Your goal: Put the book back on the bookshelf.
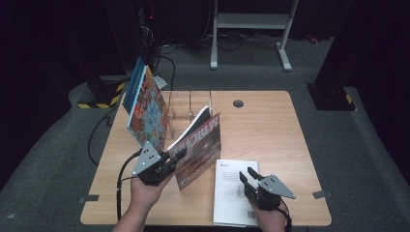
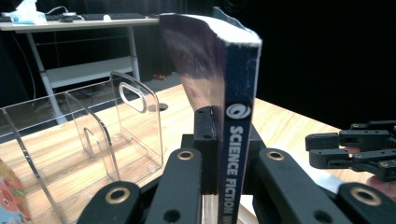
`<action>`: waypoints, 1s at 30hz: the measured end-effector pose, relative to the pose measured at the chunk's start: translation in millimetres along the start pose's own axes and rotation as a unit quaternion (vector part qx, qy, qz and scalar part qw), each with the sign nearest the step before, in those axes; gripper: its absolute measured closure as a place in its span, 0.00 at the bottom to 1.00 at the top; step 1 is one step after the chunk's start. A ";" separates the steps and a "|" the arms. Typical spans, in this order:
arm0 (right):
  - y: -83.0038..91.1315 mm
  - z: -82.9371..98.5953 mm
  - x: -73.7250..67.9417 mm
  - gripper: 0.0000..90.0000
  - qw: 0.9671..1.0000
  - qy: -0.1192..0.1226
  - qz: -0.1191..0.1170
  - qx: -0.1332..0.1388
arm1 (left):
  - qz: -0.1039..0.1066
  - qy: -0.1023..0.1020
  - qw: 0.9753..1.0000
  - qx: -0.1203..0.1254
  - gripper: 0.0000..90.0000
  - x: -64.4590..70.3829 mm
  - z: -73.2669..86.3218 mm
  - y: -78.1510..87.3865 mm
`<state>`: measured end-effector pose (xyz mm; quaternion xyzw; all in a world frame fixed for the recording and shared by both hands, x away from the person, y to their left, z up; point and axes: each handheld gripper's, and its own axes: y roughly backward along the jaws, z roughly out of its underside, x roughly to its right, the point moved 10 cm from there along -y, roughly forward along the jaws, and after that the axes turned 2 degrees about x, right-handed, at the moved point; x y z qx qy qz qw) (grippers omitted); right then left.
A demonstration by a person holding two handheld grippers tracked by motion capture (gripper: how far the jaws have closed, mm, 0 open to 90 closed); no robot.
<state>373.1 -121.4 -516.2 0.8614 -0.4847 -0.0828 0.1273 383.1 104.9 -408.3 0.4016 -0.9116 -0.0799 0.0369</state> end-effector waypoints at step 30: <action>1.3 -1.9 6.4 0.69 1.000 -0.016 0.001 0.005 | -0.126 -0.006 0.992 0.011 0.93 -58.2 -29.4 31.8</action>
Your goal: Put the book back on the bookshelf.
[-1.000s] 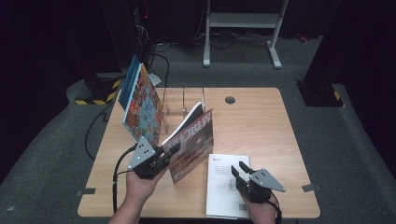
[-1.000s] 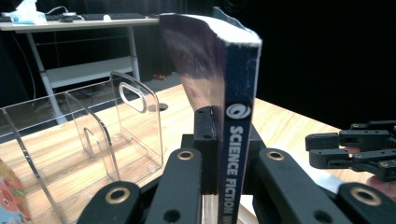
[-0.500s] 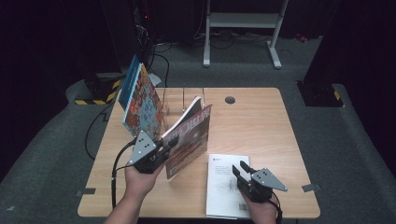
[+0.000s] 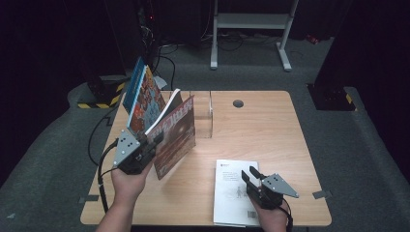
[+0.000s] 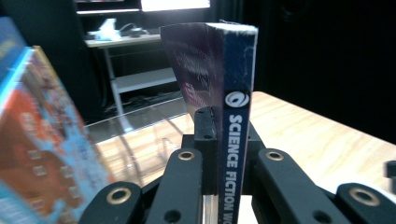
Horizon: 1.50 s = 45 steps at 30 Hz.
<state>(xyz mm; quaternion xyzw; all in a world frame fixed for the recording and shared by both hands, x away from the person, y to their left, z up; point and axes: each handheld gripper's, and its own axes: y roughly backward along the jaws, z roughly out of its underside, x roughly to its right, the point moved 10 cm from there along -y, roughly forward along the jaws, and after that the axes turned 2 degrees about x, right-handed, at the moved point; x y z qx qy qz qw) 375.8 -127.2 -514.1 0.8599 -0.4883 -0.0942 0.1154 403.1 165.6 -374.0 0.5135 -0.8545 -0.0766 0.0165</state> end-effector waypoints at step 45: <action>3.8 -6.2 4.3 0.69 1.000 -0.007 -0.006 0.011 | -0.118 0.008 0.993 0.003 0.93 -27.4 -18.8 -74.1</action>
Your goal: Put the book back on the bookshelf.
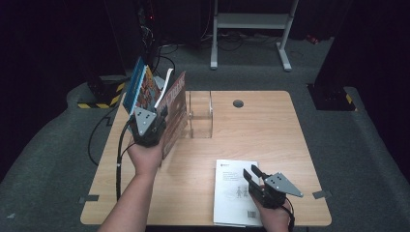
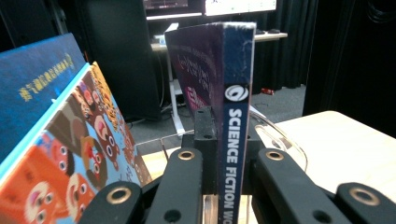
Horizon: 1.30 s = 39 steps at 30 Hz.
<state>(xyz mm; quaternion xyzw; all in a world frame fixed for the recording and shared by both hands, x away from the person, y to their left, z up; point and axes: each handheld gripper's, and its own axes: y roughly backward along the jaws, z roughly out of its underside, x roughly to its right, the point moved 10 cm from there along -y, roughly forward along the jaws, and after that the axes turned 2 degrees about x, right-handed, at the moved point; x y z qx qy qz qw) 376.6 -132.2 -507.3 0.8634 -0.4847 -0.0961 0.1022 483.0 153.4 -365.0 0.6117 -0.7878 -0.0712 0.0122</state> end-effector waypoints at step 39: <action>0.7 1.4 -0.1 0.70 1.000 -0.002 -0.001 -0.001 | -0.031 0.021 0.999 0.000 0.93 -6.7 7.5 -70.4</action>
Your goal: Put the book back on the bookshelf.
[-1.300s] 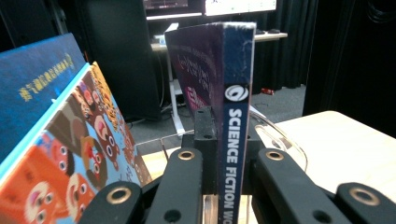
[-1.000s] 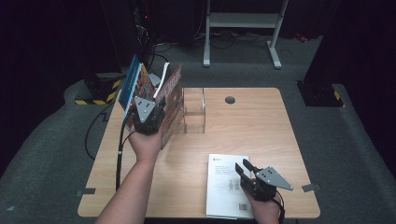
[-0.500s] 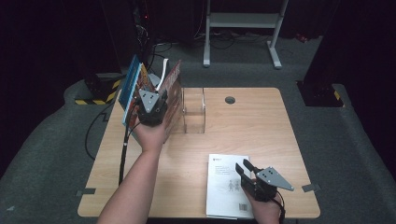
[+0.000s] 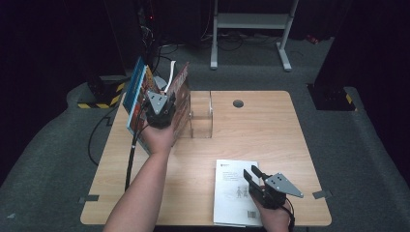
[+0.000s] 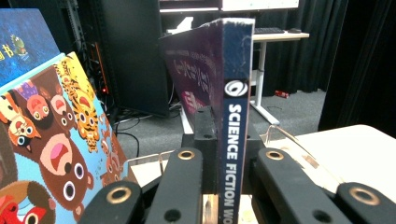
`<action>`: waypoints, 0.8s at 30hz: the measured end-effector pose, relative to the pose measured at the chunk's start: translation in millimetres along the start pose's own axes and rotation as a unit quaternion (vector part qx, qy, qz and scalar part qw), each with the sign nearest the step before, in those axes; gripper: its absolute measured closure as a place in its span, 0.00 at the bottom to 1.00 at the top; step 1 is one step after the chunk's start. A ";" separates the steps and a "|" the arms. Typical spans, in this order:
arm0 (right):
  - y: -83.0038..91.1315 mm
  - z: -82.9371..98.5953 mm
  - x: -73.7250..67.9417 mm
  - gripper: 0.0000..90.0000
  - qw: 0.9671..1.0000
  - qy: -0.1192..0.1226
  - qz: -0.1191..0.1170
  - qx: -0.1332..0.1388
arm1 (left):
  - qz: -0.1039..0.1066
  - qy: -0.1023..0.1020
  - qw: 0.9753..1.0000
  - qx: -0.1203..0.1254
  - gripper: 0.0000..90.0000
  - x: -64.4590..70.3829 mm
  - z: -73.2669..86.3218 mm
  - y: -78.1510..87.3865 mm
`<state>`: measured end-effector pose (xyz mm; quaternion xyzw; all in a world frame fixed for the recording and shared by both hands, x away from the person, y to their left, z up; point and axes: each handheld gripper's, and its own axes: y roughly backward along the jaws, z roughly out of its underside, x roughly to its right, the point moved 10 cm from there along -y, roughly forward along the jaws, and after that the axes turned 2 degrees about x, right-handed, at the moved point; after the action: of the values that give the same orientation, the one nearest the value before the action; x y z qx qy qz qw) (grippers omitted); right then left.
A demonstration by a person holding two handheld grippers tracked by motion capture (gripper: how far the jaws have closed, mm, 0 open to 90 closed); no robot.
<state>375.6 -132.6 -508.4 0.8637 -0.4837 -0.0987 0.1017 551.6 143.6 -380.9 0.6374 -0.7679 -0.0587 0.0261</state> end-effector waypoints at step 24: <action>-0.5 1.7 -2.2 0.70 1.000 0.004 -0.003 -0.003 | -0.007 0.012 1.000 0.004 0.93 -4.6 13.3 -2.2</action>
<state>374.4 -130.6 -510.0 0.8651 -0.4808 -0.0971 0.1054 553.1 148.5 -394.2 0.6438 -0.7630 -0.0483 0.0318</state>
